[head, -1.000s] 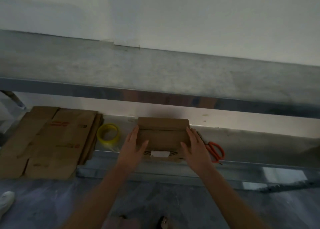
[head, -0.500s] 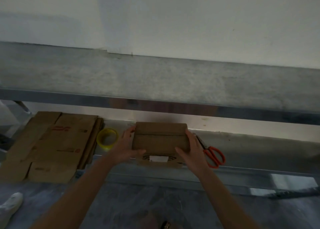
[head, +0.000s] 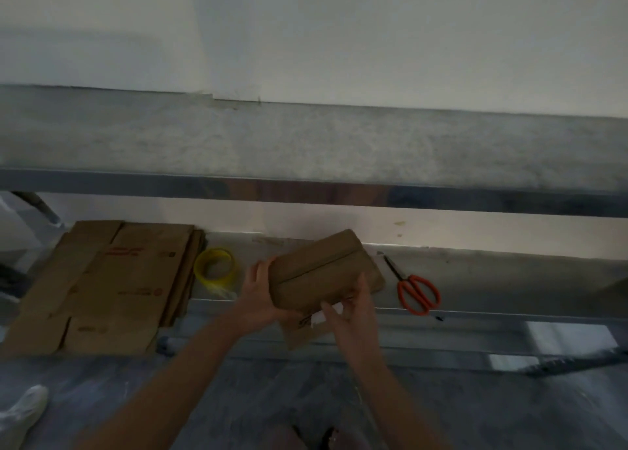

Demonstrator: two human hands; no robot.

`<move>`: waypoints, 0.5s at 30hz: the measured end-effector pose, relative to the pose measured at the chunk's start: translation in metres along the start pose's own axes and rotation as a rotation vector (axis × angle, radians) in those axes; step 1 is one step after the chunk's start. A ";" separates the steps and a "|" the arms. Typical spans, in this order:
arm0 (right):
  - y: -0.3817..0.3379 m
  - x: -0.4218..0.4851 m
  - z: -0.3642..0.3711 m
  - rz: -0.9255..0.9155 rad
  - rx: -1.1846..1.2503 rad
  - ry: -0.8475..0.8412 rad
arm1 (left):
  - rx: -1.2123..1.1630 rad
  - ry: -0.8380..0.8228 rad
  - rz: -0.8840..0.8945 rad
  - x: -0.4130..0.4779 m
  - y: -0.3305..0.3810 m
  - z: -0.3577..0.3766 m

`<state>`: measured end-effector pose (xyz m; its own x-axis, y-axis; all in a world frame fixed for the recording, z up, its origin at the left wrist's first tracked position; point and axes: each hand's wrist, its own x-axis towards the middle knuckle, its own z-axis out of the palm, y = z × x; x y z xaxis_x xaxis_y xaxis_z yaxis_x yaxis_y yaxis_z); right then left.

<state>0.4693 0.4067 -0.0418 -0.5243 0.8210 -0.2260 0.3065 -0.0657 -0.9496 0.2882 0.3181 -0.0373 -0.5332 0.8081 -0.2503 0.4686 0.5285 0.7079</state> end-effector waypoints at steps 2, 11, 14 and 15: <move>-0.001 -0.008 0.005 0.047 0.014 -0.016 | -0.032 0.088 -0.046 -0.025 0.007 0.013; -0.010 -0.013 -0.002 -0.084 0.015 -0.132 | -0.157 0.210 0.046 -0.077 -0.004 0.022; -0.018 -0.009 -0.006 -0.127 -0.020 -0.241 | -0.237 0.370 0.124 -0.076 -0.008 0.022; -0.020 -0.007 -0.007 -0.139 -0.058 -0.277 | -0.280 0.386 0.134 -0.077 -0.010 0.024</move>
<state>0.4728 0.4060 -0.0195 -0.7586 0.6332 -0.1534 0.2575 0.0752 -0.9633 0.3415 0.2568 -0.0403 -0.7282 0.6806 0.0806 0.3717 0.2934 0.8808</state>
